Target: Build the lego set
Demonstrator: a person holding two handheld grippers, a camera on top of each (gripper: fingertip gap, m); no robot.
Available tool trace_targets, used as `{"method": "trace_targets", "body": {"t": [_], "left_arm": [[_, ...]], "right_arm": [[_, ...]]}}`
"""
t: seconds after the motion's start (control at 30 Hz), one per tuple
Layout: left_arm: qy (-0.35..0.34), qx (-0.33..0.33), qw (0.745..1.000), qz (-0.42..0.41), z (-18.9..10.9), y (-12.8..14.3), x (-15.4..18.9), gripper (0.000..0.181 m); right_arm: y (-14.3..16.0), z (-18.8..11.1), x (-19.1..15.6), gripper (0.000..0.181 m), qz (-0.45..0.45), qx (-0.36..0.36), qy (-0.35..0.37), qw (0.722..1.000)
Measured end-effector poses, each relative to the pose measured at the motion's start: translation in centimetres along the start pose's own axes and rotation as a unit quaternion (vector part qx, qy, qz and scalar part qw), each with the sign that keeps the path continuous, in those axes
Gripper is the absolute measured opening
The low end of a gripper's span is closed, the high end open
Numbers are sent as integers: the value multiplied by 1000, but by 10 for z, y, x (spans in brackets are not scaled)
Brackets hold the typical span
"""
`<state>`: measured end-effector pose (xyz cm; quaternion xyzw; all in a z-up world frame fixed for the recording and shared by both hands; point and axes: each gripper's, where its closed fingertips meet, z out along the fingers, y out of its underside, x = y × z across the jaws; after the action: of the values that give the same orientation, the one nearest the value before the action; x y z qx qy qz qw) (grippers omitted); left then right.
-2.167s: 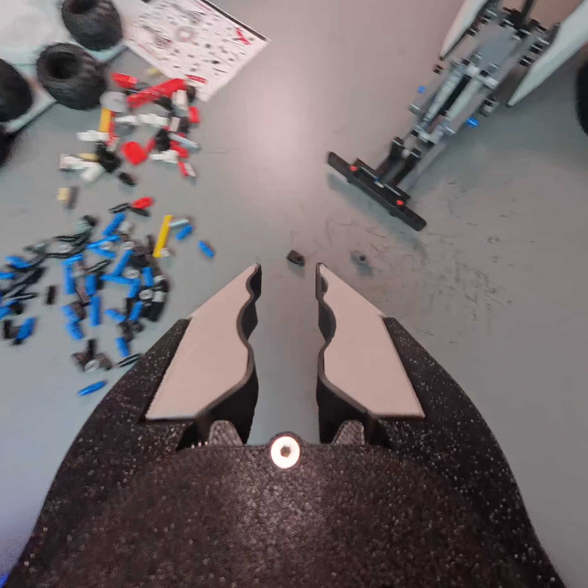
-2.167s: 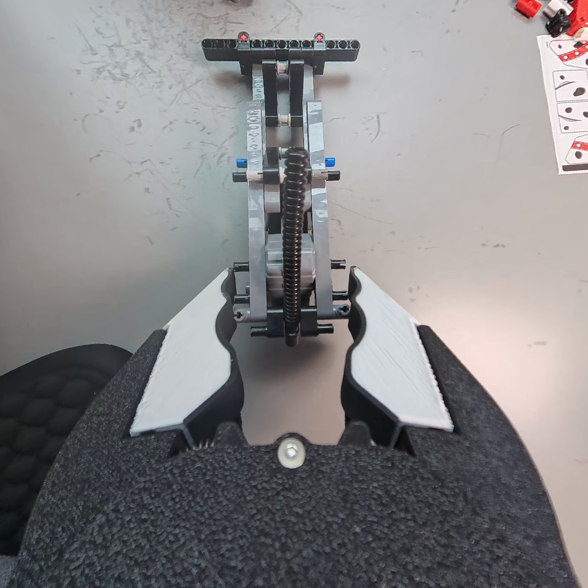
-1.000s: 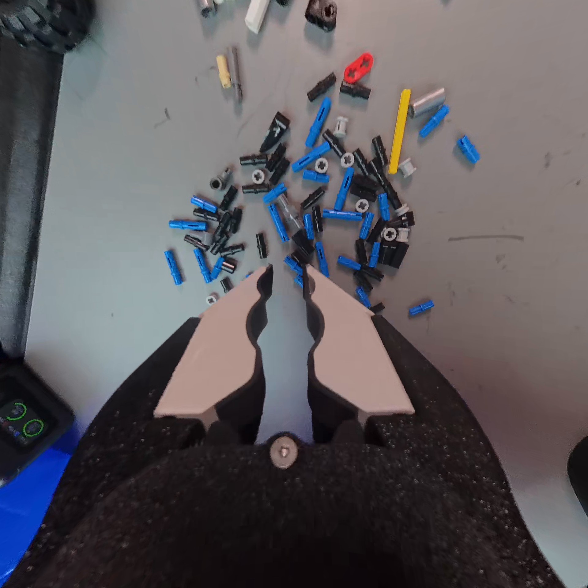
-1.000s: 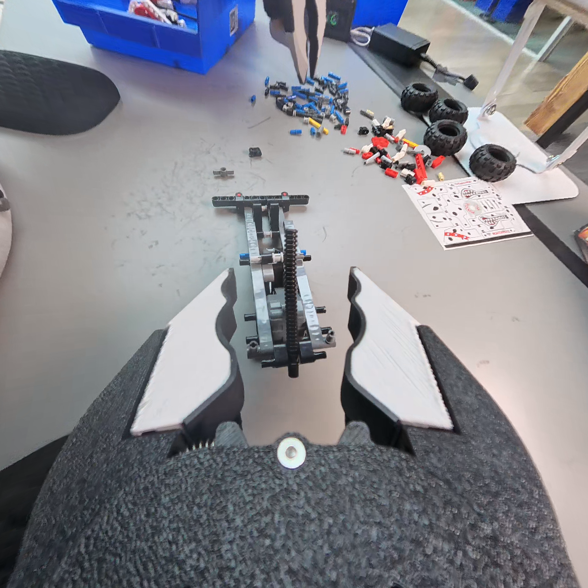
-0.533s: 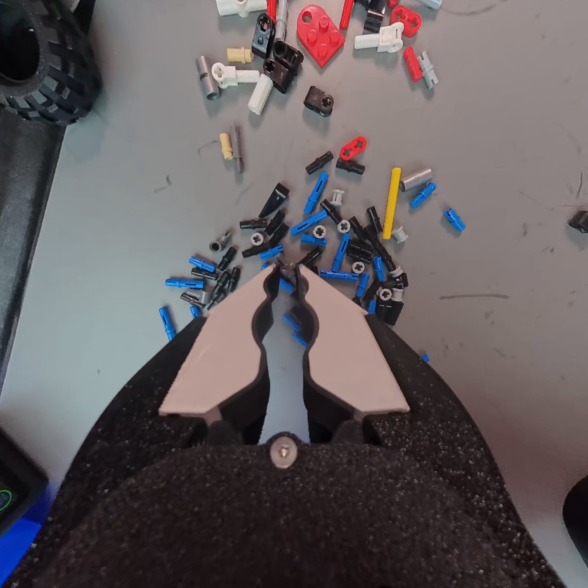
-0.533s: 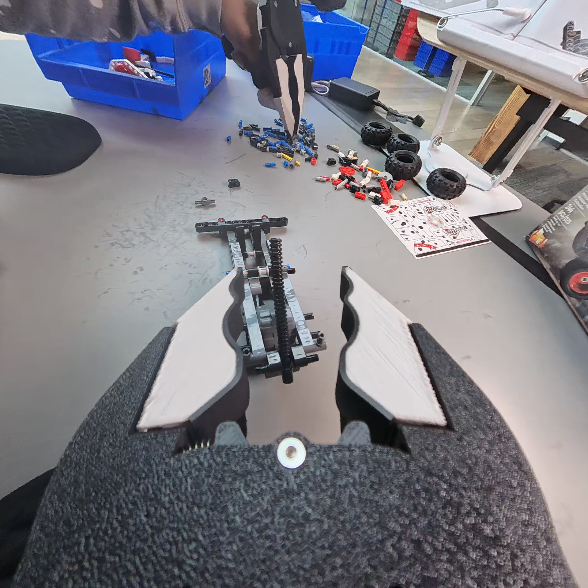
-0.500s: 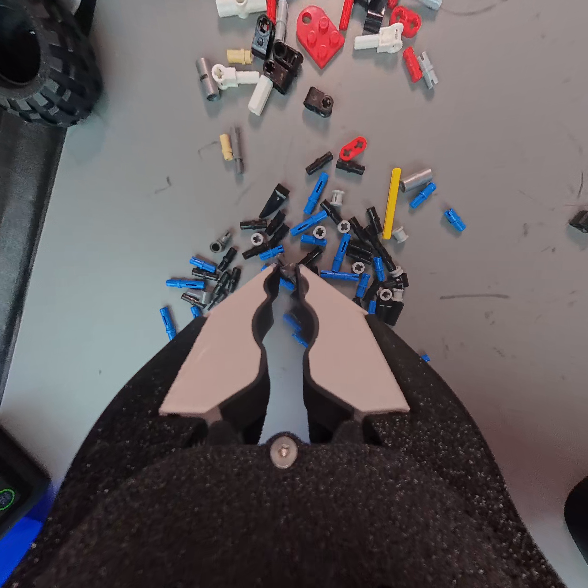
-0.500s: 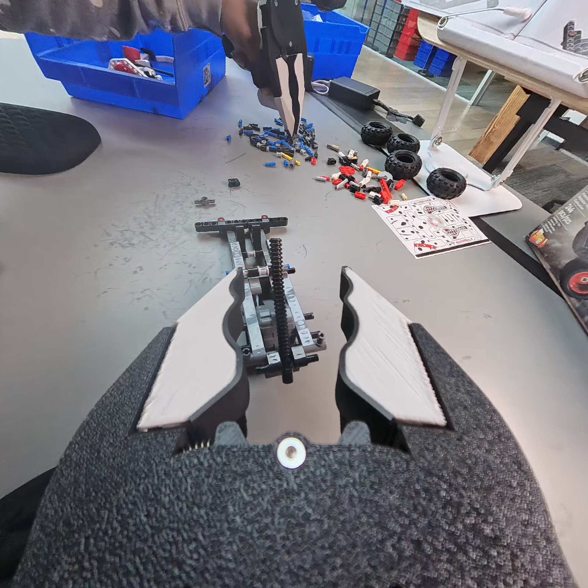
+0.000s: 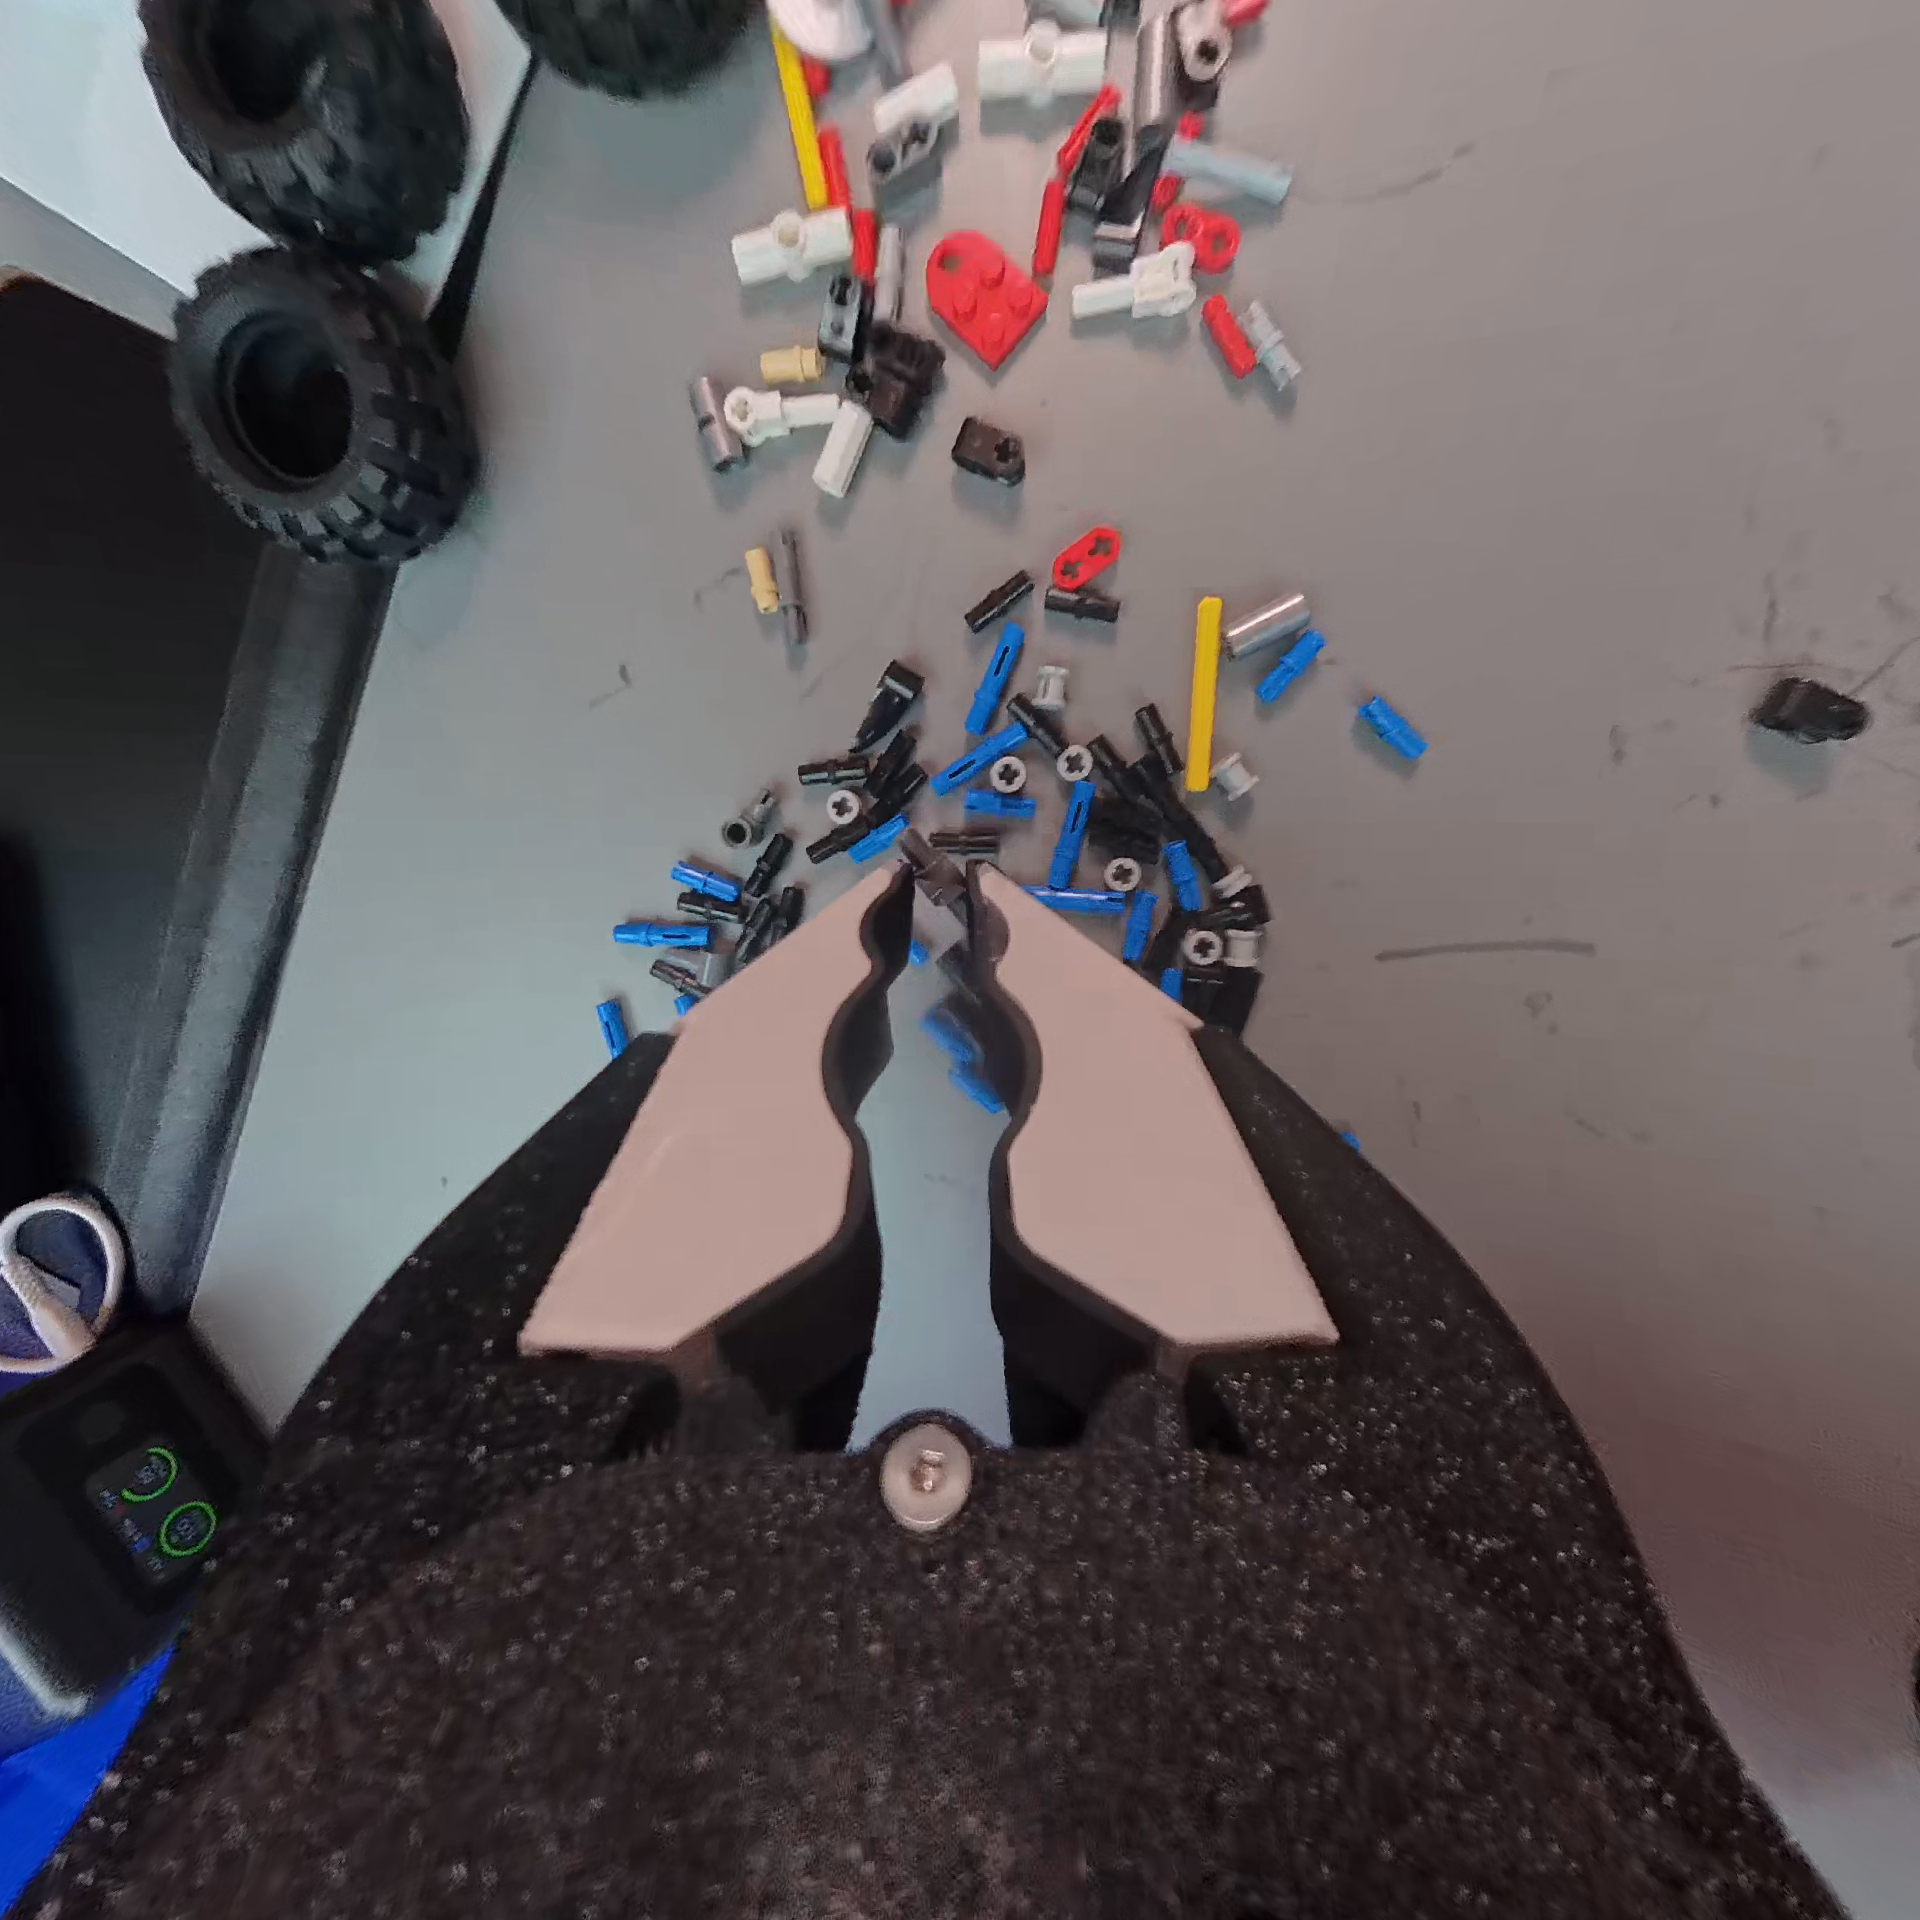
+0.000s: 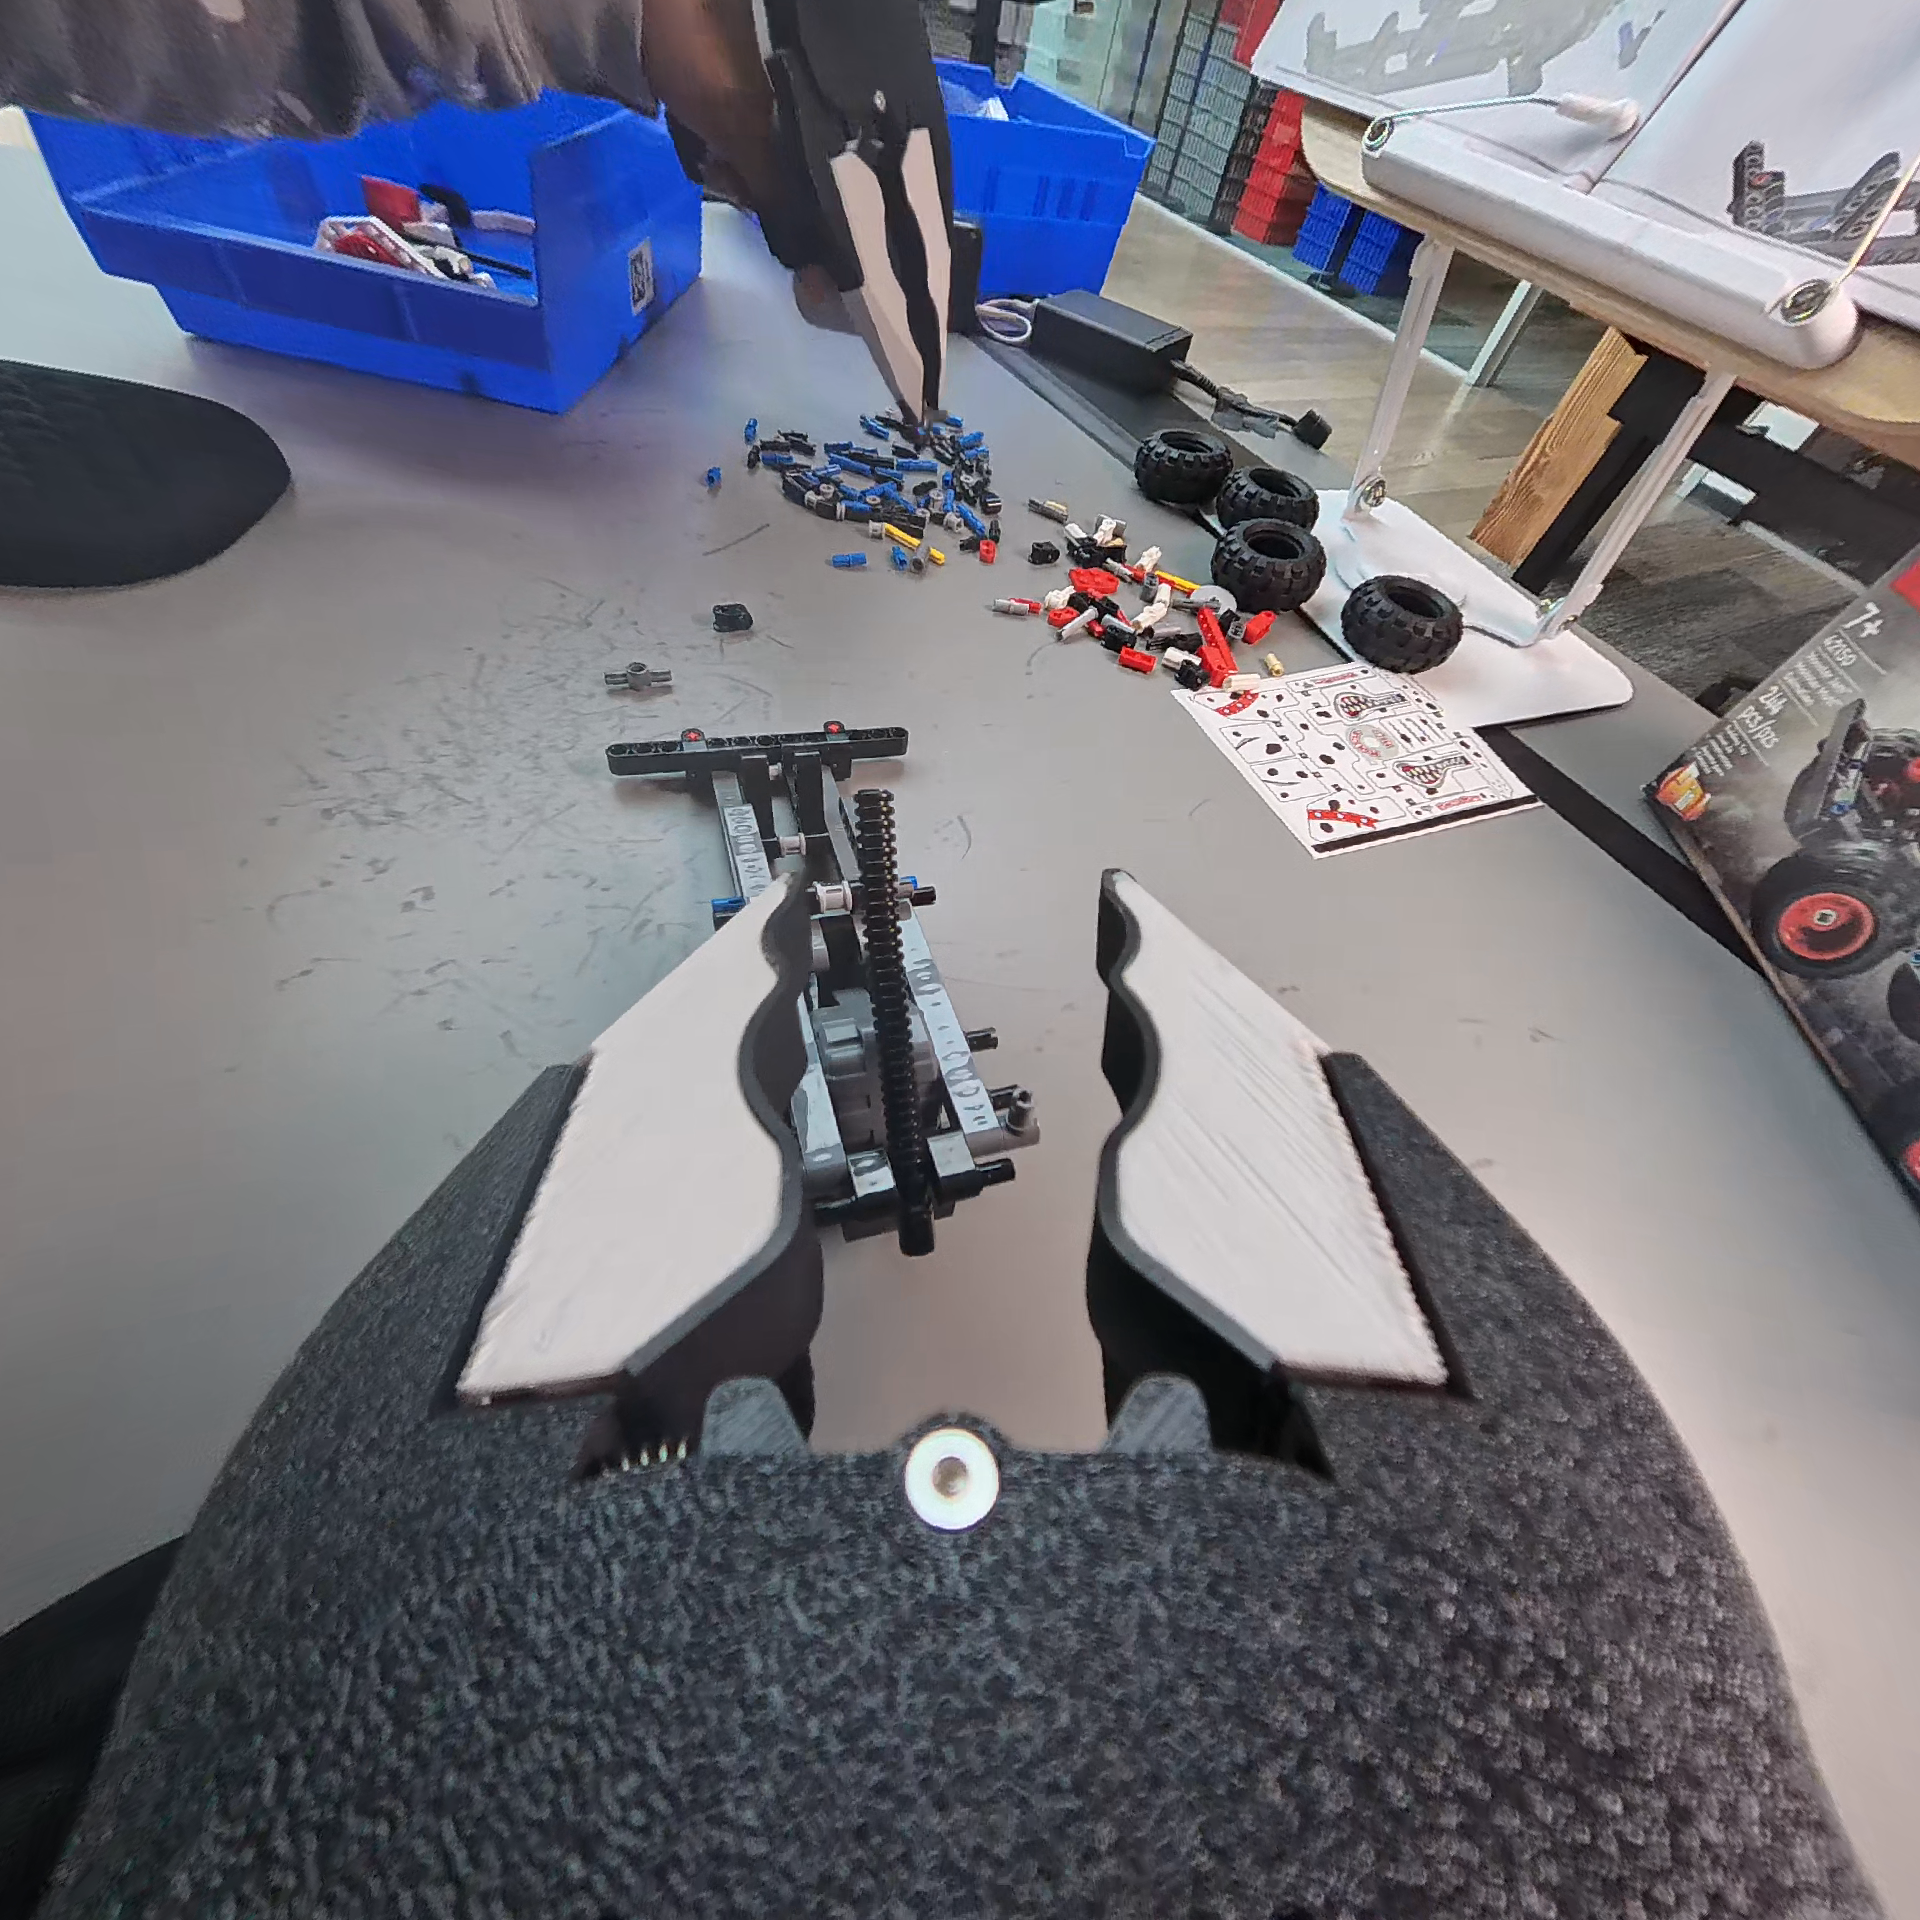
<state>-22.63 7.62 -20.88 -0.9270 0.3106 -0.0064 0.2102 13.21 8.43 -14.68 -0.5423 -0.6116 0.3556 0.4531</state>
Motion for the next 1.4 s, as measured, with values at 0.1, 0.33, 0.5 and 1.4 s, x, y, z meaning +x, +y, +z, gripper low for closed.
{"method": "trace_targets", "body": {"t": [0.1,0.33,0.5,1.4], "left_arm": [[32,45,998,11,-26,-19,33,11],[100,40,992,67,-34,-15,153,12],[83,36,995,53,-17,-10,195,12],[137,73,988,19,6,-10,210,11]], "right_arm": [[0,-1,2,54,1,2,7,1000],[0,4,1,55,-1,1,8,1000],[1,6,-2,54,-3,-1,8,1000],[6,7,2,54,0,-1,19,1000]]}}
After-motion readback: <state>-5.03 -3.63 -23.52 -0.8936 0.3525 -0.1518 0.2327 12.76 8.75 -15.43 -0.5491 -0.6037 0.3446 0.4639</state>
